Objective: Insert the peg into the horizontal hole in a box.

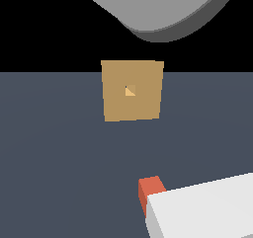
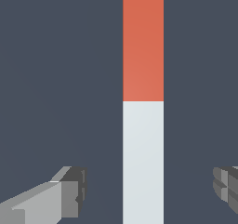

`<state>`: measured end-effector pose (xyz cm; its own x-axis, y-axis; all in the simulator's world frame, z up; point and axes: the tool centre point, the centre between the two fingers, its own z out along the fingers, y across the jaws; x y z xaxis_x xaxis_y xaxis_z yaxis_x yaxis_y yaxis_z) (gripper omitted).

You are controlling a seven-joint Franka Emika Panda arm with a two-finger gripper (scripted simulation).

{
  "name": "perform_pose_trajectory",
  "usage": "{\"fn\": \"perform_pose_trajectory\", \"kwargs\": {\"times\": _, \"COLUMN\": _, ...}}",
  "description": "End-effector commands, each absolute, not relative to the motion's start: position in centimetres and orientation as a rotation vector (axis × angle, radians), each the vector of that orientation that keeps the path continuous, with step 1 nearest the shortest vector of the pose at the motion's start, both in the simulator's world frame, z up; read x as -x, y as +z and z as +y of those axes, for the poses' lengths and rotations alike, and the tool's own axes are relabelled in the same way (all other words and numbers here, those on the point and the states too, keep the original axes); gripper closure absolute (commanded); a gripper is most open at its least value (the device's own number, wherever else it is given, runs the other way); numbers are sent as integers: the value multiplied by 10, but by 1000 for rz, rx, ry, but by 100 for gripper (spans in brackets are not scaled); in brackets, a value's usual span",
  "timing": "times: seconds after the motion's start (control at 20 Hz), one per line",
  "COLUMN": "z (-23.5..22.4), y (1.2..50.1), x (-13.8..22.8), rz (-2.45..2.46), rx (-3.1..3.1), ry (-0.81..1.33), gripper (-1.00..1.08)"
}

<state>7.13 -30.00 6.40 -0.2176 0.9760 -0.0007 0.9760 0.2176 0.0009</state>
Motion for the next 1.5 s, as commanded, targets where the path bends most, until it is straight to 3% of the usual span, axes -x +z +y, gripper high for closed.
{"fn": "perform_pose_trajectory", "kwargs": {"times": 0.0, "z": -300, "y": 57, "x": -71, "rz": 2451, "rx": -1965, "ry": 0, "gripper": -92}}
{"fn": "perform_pose_trajectory", "kwargs": {"times": 0.4, "z": -300, "y": 19, "x": -70, "rz": 2452, "rx": -1964, "ry": 0, "gripper": -92}}
{"fn": "perform_pose_trajectory", "kwargs": {"times": 0.7, "z": -300, "y": 17, "x": -72, "rz": 2452, "rx": -1964, "ry": 0, "gripper": -92}}
{"fn": "perform_pose_trajectory", "kwargs": {"times": 0.75, "z": -300, "y": 17, "x": -72, "rz": 2452, "rx": -1964, "ry": 0, "gripper": 108}}
{"fn": "perform_pose_trajectory", "kwargs": {"times": 1.45, "z": -298, "y": 17, "x": -71, "rz": 2452, "rx": -1965, "ry": 0, "gripper": 108}}
